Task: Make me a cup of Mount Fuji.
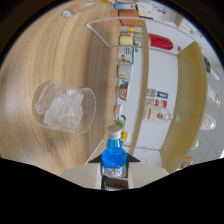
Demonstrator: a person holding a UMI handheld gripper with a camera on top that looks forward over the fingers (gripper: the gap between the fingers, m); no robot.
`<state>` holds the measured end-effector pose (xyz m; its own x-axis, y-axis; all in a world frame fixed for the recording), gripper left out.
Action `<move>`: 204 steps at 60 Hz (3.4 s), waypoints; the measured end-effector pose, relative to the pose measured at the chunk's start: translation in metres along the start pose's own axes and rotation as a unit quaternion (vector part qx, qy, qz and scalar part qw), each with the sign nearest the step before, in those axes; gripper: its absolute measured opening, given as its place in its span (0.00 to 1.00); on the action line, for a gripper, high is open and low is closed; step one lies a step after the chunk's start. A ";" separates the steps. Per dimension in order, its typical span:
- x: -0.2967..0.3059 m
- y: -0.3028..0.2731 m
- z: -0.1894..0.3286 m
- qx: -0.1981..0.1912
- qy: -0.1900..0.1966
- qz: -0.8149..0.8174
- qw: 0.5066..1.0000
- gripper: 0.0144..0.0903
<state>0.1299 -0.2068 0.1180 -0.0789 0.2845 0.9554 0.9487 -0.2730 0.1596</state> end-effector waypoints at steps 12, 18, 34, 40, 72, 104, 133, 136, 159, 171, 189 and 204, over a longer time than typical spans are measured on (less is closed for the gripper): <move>0.017 -0.010 -0.008 0.037 -0.013 0.132 0.991 0.28; 0.038 -0.011 -0.022 0.074 -0.040 0.286 0.954 0.28; 0.060 0.035 -0.031 0.148 -0.110 0.619 0.763 0.29; 0.034 0.073 -0.017 0.119 -0.128 0.671 0.720 0.29; -0.115 0.129 0.052 -0.010 -0.231 0.706 0.669 0.28; -0.112 0.143 0.023 -0.047 -0.229 0.706 0.669 0.85; 0.012 0.032 -0.096 0.032 -0.162 0.740 0.651 0.93; 0.005 0.010 -0.102 0.032 -0.174 0.739 0.650 0.93; 0.124 -0.089 -0.116 0.089 -0.146 0.745 0.645 0.94; 0.266 -0.119 -0.113 0.163 -0.072 0.742 0.646 0.94; 0.318 -0.154 -0.062 0.163 -0.082 0.745 0.641 0.82; 0.303 -0.161 -0.032 0.136 -0.103 0.740 0.651 0.41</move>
<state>-0.0570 -0.1059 0.3898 0.9988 0.0203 -0.0452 -0.0395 -0.2241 -0.9738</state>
